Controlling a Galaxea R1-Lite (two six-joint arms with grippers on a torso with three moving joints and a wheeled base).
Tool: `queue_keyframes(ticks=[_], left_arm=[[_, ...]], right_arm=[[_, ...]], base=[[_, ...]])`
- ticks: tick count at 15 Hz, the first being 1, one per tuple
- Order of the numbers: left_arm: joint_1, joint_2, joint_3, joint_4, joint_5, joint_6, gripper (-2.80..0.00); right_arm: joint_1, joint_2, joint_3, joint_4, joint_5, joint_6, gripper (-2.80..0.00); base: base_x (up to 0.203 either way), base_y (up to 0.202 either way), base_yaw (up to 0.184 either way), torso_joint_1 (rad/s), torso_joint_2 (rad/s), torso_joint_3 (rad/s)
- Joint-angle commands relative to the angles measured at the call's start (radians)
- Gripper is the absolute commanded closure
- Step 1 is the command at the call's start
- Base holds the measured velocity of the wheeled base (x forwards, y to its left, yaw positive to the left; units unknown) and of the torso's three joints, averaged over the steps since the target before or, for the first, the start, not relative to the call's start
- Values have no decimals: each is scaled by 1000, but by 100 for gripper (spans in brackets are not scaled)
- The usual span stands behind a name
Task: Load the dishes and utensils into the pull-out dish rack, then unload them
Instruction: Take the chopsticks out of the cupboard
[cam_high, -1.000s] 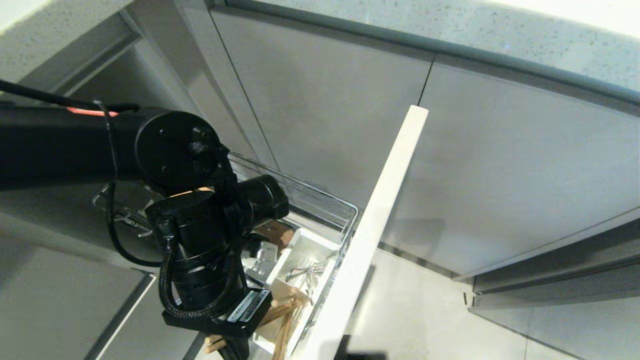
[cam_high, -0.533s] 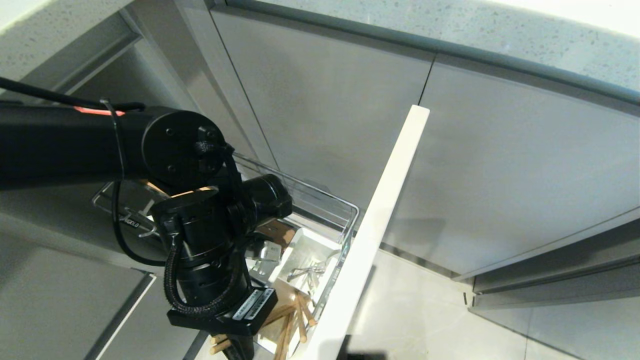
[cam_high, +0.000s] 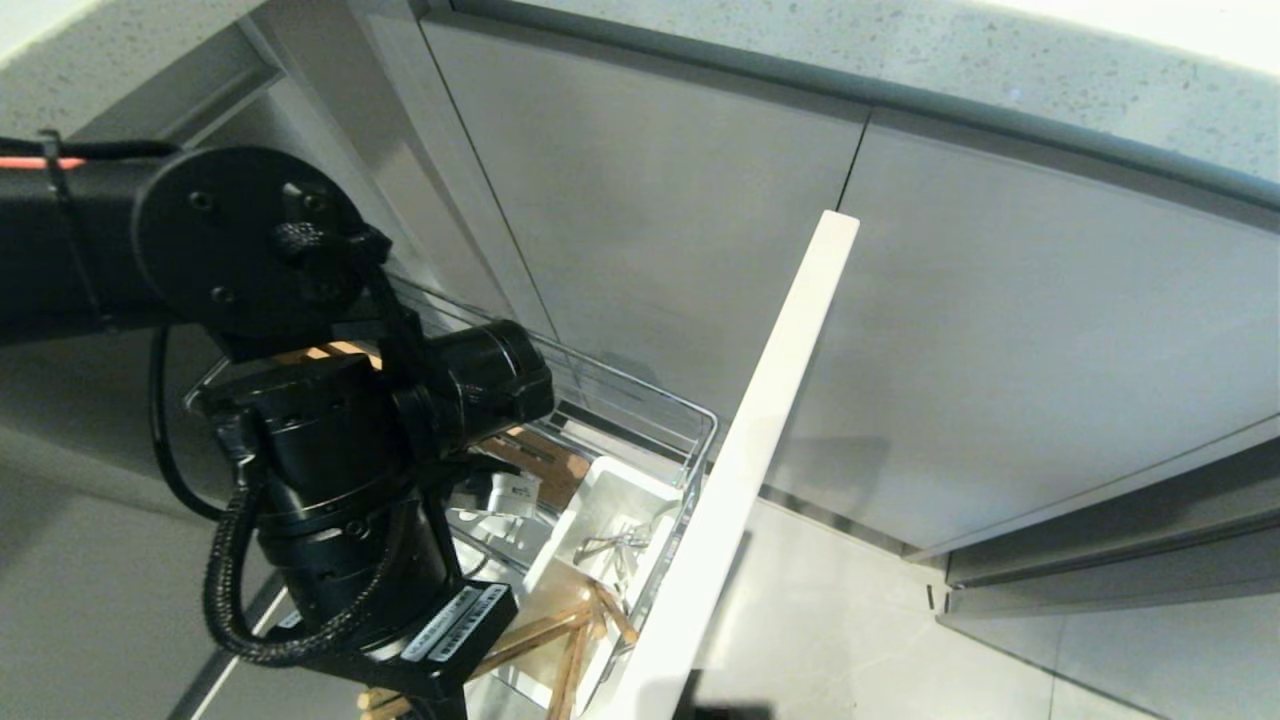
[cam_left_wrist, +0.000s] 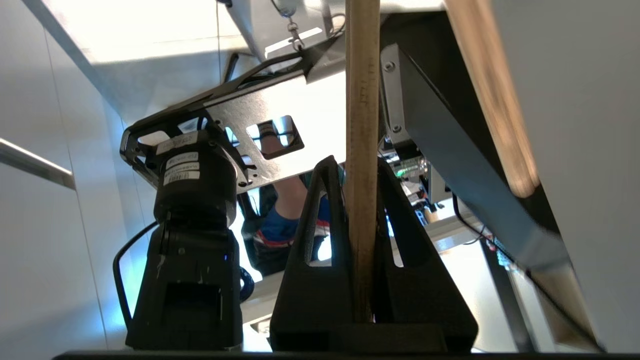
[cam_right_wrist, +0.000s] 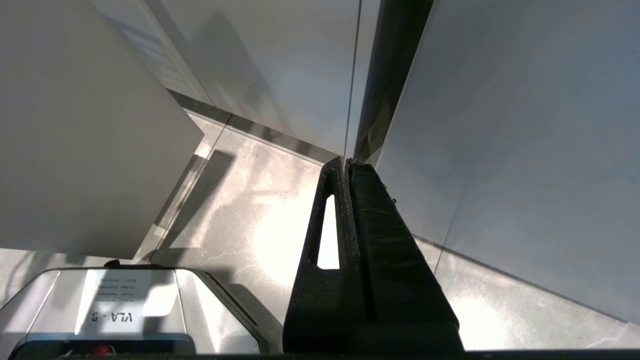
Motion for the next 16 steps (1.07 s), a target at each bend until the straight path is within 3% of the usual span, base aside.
queue_keyframes(ticks=[1, 16], left_arm=[[-17, -54, -6, 17, -2, -3, 0], [-58, -217, -66, 65, 23, 2, 0]], right_arm=[[0, 1, 2, 0, 0, 0, 0], [0, 1, 2, 0, 0, 0, 0]], base=[[0, 0, 0, 0, 0, 0], [0, 0, 0, 0, 0, 0]])
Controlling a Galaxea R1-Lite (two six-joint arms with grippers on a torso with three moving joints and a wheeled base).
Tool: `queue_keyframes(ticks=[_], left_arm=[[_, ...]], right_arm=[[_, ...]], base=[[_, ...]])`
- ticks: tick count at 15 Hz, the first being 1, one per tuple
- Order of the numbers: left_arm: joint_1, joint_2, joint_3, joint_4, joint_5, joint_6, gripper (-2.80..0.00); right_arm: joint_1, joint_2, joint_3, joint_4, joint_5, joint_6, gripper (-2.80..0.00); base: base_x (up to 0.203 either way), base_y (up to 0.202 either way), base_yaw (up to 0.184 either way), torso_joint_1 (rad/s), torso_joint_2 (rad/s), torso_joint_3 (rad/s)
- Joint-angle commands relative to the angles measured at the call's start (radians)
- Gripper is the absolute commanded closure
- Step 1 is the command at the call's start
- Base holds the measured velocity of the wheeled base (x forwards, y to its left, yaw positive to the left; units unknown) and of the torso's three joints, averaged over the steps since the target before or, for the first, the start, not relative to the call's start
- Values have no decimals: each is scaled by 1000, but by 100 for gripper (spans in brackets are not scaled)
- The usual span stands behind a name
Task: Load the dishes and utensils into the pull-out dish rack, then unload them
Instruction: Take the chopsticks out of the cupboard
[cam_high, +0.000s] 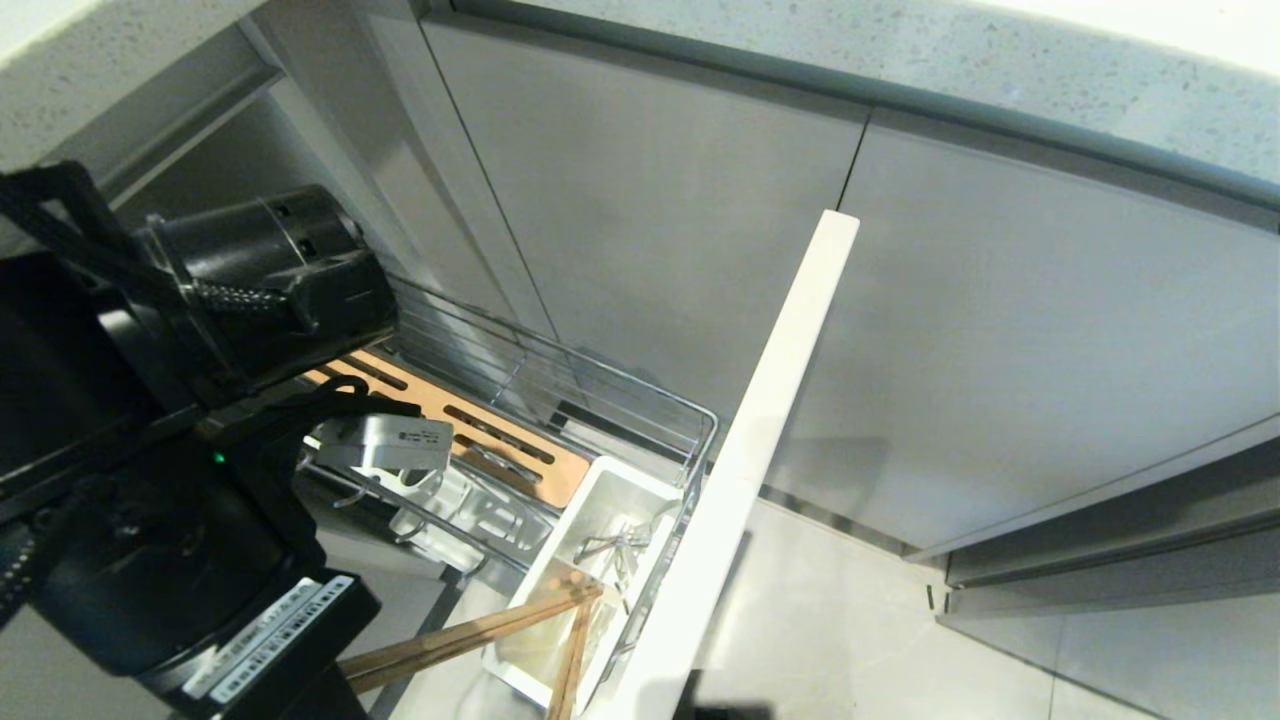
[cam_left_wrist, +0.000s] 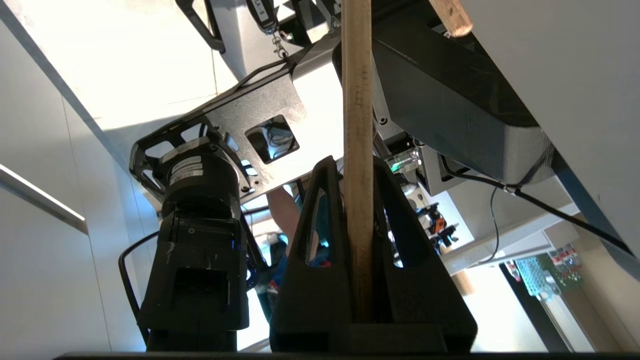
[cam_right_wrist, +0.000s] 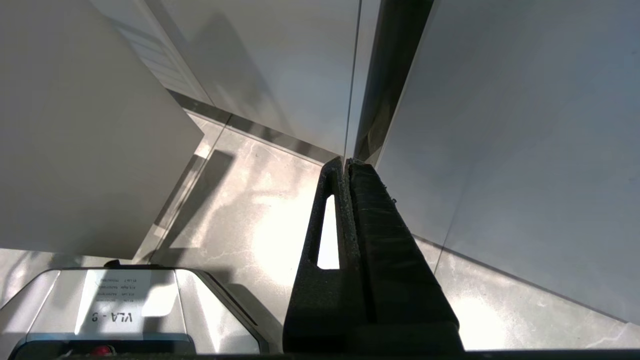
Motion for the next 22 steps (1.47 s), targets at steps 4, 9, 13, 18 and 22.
queue_keyframes(ticks=[4, 9, 13, 18, 22], left_arm=[[-2, -33, -14, 7, 7, -1, 0], [-8, -74, -34, 7, 8, 1, 0], [-10, -119, -54, 7, 27, 2, 0], [-11, -169, -84, 7, 30, 4, 0], [-17, -195, -125, 7, 28, 11, 0]], right_arm=[[0, 1, 2, 0, 0, 0, 0], [0, 1, 2, 0, 0, 0, 0], [0, 1, 2, 0, 0, 0, 0], [0, 1, 2, 0, 0, 0, 0], [0, 1, 2, 0, 0, 0, 0]], base=[[0, 0, 0, 0, 0, 0], [0, 0, 0, 0, 0, 0], [0, 0, 0, 0, 0, 0], [0, 0, 0, 0, 0, 0], [0, 0, 0, 0, 0, 0]])
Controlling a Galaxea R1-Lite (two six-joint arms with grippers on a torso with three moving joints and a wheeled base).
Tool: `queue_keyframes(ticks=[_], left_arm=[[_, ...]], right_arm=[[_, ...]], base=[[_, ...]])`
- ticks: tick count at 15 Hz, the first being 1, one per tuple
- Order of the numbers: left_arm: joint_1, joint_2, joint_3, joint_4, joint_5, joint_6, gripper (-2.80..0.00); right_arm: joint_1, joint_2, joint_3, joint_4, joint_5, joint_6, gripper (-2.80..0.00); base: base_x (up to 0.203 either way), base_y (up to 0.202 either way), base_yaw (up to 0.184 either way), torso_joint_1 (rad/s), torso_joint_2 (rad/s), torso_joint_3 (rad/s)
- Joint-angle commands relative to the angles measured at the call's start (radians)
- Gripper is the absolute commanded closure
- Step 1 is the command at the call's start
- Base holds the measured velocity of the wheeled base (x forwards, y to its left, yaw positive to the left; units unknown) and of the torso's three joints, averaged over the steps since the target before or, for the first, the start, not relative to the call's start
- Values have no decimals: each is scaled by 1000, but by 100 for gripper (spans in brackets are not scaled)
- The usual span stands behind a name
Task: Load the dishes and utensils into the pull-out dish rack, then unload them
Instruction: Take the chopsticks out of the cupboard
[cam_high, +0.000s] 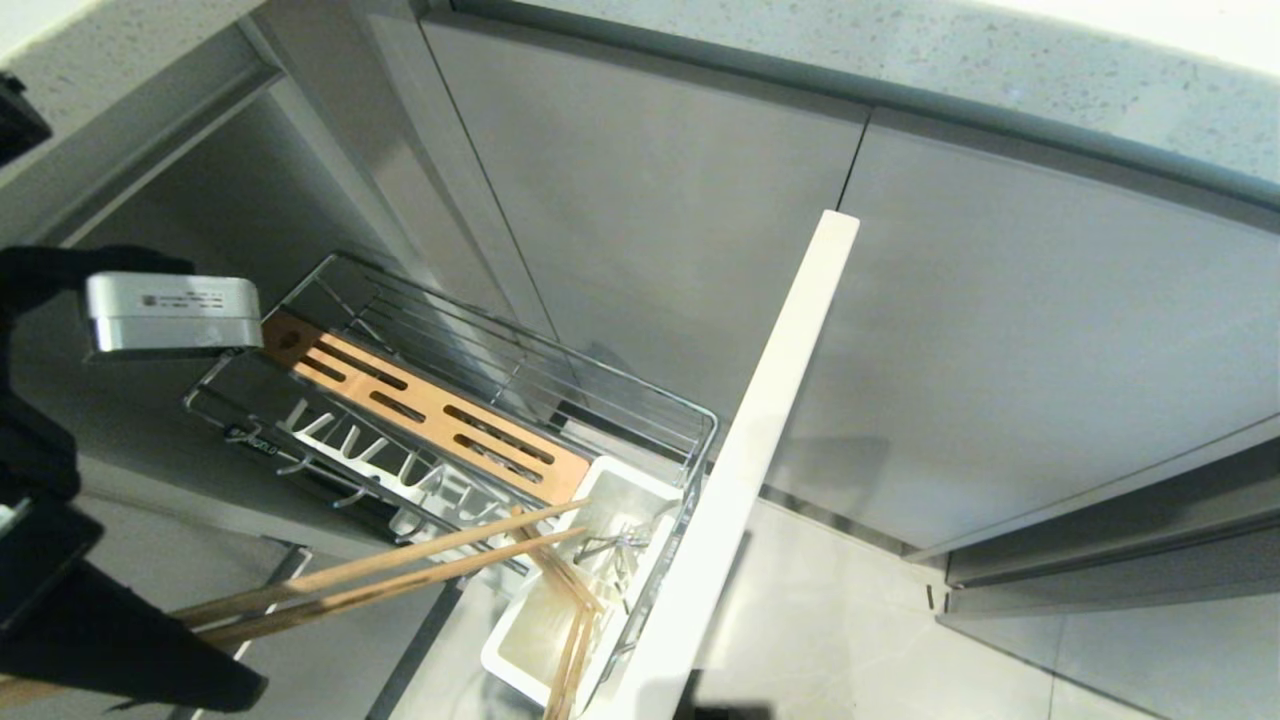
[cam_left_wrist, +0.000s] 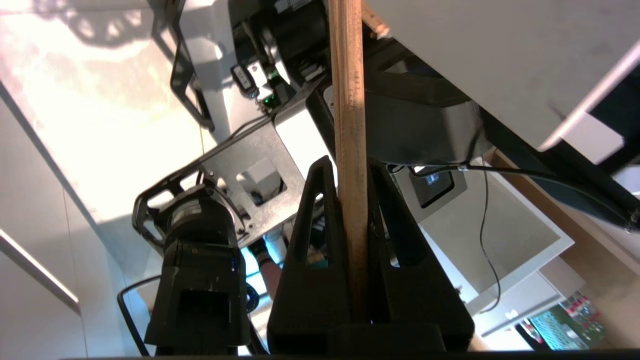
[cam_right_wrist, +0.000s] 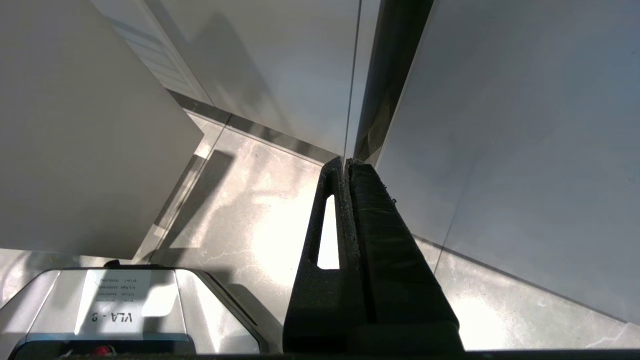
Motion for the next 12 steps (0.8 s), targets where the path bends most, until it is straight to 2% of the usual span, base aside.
queue_keyframes(ticks=[1, 9, 12], left_arm=[[-3, -23, -16, 8, -2, 0, 0], [4, -120, -83, 8, -3, 4, 0], [43, -191, -94, -6, -4, 4, 0]], right_arm=[[1, 1, 2, 0, 0, 0, 0], [1, 1, 2, 0, 0, 0, 0], [1, 1, 2, 0, 0, 0, 0]], base=[[0, 0, 0, 0, 0, 0], [0, 0, 0, 0, 0, 0], [0, 0, 0, 0, 0, 0]])
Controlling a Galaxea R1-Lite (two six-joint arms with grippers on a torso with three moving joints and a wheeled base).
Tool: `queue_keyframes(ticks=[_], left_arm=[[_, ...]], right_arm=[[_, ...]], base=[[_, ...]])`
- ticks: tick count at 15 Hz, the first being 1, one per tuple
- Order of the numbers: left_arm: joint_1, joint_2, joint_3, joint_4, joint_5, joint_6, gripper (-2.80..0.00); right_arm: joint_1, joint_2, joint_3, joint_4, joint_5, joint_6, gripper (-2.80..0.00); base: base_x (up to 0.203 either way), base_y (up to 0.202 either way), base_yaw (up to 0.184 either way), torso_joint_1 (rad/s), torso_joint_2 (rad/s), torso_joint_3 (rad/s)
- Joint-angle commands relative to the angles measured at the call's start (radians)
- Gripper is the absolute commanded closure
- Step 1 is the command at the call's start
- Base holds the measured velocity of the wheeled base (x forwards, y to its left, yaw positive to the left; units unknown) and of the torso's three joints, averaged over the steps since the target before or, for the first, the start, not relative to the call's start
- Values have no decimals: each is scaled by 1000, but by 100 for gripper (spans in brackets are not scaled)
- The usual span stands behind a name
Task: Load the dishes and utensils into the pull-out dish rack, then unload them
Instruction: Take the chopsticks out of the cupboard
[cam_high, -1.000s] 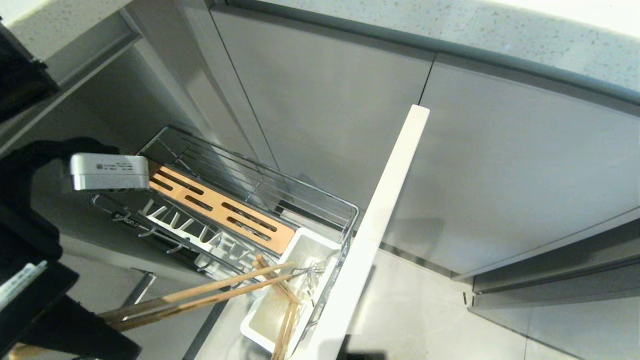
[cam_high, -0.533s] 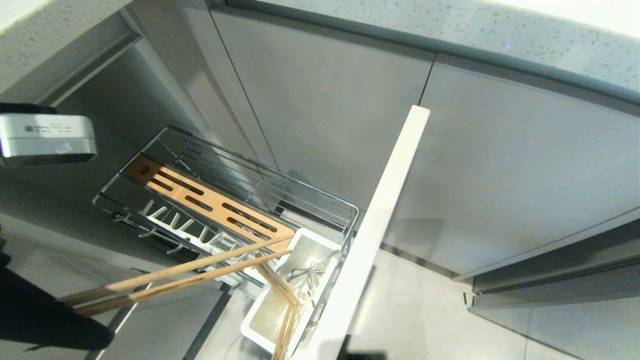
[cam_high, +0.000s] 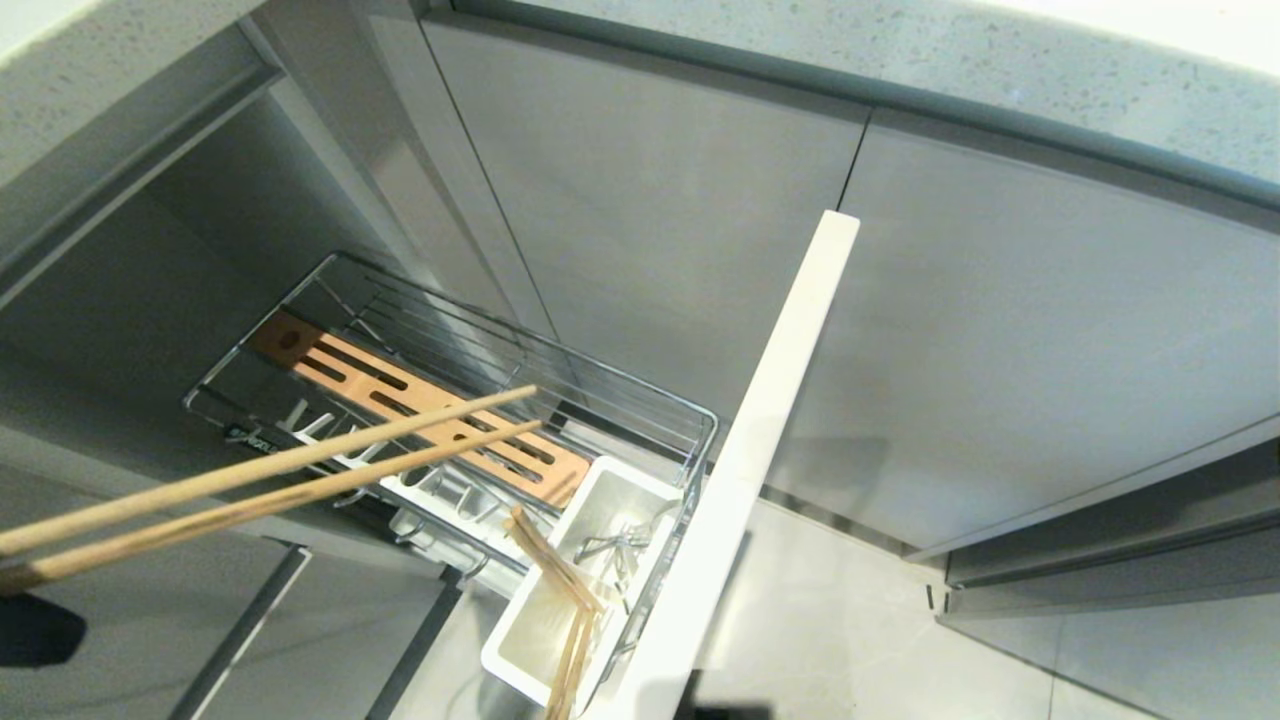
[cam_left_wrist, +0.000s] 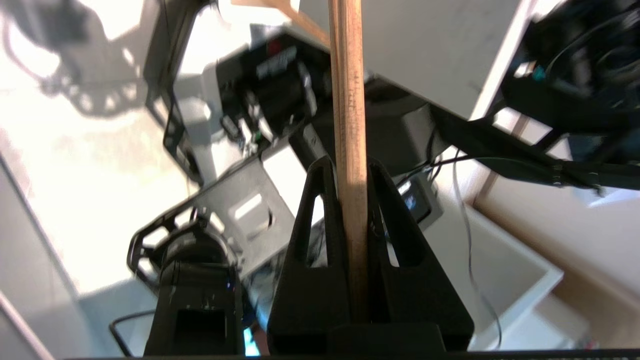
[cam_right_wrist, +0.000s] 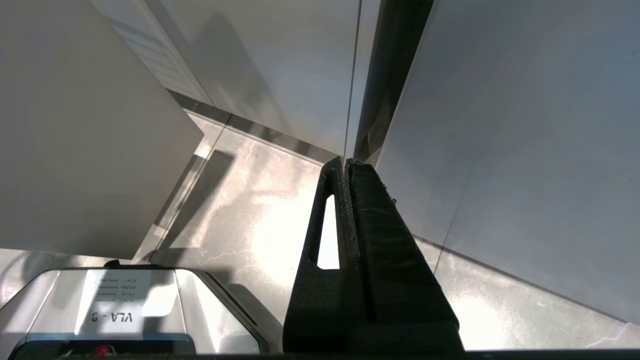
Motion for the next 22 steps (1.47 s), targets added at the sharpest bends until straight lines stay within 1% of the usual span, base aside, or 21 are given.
queue_keyframes(ticks=[1, 3, 5, 7, 9, 11, 12, 14, 16, 17, 18, 20, 21, 22], left_arm=[[32, -70, -4, -28, -2, -2, 0], [75, -109, -4, -82, -8, 2, 0], [158, -157, -5, -127, -22, 30, 0], [246, -212, -5, -183, -86, 64, 0], [350, -269, -5, -233, -154, 91, 0], [446, -321, -5, -279, -202, 103, 0], [515, -340, -4, -300, -225, 105, 0], [696, -381, -1, -344, -268, 106, 0], [893, -406, 1, -387, -282, 103, 0], [1008, -411, 5, -414, -281, 98, 0], [1114, -414, 8, -441, -273, 83, 0], [1302, -420, 16, -479, -246, 27, 0], [1404, -420, 22, -489, -237, 2, 0], [1490, -419, 29, -495, -232, -22, 0]], right_arm=[[0, 1, 2, 0, 0, 0, 0], [0, 1, 2, 0, 0, 0, 0], [0, 1, 2, 0, 0, 0, 0], [0, 1, 2, 0, 0, 0, 0], [0, 1, 2, 0, 0, 0, 0], [0, 1, 2, 0, 0, 0, 0], [0, 1, 2, 0, 0, 0, 0], [0, 1, 2, 0, 0, 0, 0], [0, 1, 2, 0, 0, 0, 0], [0, 1, 2, 0, 0, 0, 0], [0, 1, 2, 0, 0, 0, 0], [0, 1, 2, 0, 0, 0, 0], [0, 1, 2, 0, 0, 0, 0], [0, 1, 2, 0, 0, 0, 0]], base=[[0, 0, 0, 0, 0, 0], [0, 0, 0, 0, 0, 0], [0, 0, 0, 0, 0, 0], [0, 0, 0, 0, 0, 0], [0, 0, 0, 0, 0, 0], [0, 0, 0, 0, 0, 0], [0, 0, 0, 0, 0, 0], [0, 0, 0, 0, 0, 0], [0, 0, 0, 0, 0, 0], [0, 0, 0, 0, 0, 0], [0, 0, 0, 0, 0, 0], [0, 0, 0, 0, 0, 0], [0, 0, 0, 0, 0, 0], [0, 0, 0, 0, 0, 0]])
